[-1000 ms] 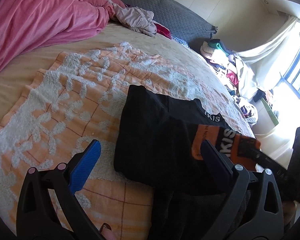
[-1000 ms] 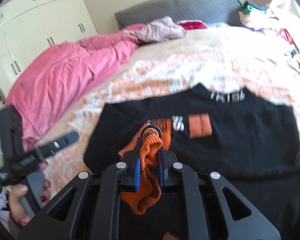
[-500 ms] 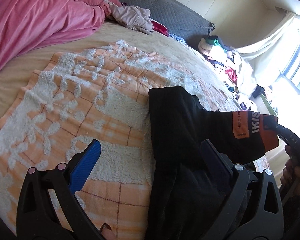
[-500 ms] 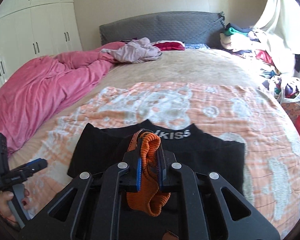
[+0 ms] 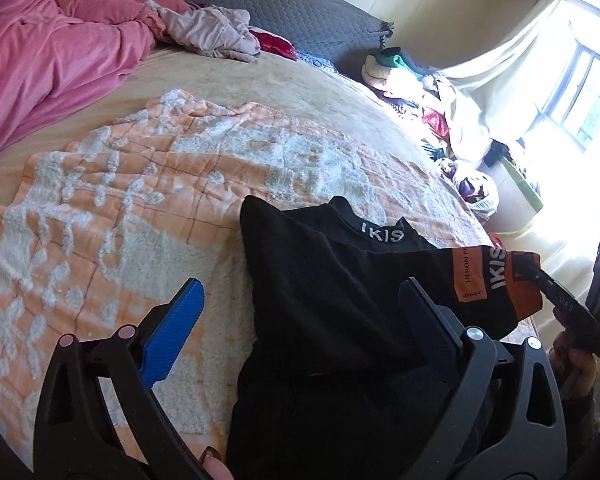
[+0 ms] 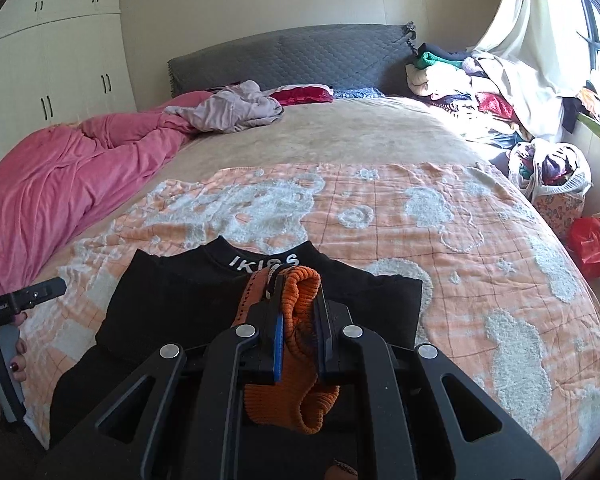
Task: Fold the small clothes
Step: 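Hold the orange cuff raised above the shirt with the right gripper, then lower the held orange cuff onto the shirt body with the right gripper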
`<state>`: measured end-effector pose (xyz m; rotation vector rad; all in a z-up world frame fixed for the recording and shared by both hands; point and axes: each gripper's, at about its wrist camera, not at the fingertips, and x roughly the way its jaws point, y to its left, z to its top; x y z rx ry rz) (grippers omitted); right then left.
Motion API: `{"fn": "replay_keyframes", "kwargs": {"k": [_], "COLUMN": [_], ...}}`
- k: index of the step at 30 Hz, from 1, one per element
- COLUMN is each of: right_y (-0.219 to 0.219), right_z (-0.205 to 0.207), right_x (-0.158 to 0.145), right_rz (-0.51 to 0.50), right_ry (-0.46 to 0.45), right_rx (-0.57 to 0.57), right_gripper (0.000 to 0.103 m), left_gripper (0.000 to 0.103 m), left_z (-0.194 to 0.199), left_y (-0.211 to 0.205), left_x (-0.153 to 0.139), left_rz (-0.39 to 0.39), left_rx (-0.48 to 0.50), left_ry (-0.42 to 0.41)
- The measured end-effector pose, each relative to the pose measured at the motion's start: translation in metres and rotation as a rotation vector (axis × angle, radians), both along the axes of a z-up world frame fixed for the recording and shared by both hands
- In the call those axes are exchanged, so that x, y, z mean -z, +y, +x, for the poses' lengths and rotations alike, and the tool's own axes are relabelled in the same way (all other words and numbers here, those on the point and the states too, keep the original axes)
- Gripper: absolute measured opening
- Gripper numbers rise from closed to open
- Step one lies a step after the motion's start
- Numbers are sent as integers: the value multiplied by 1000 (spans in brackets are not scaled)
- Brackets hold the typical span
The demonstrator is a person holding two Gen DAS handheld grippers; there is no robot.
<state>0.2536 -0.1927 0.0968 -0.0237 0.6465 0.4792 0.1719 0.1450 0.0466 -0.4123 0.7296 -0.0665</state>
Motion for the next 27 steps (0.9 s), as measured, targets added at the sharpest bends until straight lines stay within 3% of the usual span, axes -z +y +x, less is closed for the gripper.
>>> {"fn": "replay_keyframes", "kwargs": {"k": [7,13,17,22,27], "right_y": [-5,-7,-8,-12,-23], "right_z": [8,14,20,28,26], "right_x": [17,30,37,49,55], "right_rz": [15,18,9,-44,-86], "right_ry": [28,44,56,89,85], "right_rx": [-9,-22,-20,29,88], "right_gripper": [10,10,11,13,24], "left_gripper": [69,66,66,66,65], "left_z": [37,52,55,56,56], "left_y": [-34,-51,-46,-37,-34], "left_x": [18,41,54,61,67], "left_rz": [40,84,127,123,142], "left_rx": [104,128,90,70,63], "left_ry": [43,89,153,178,195]}}
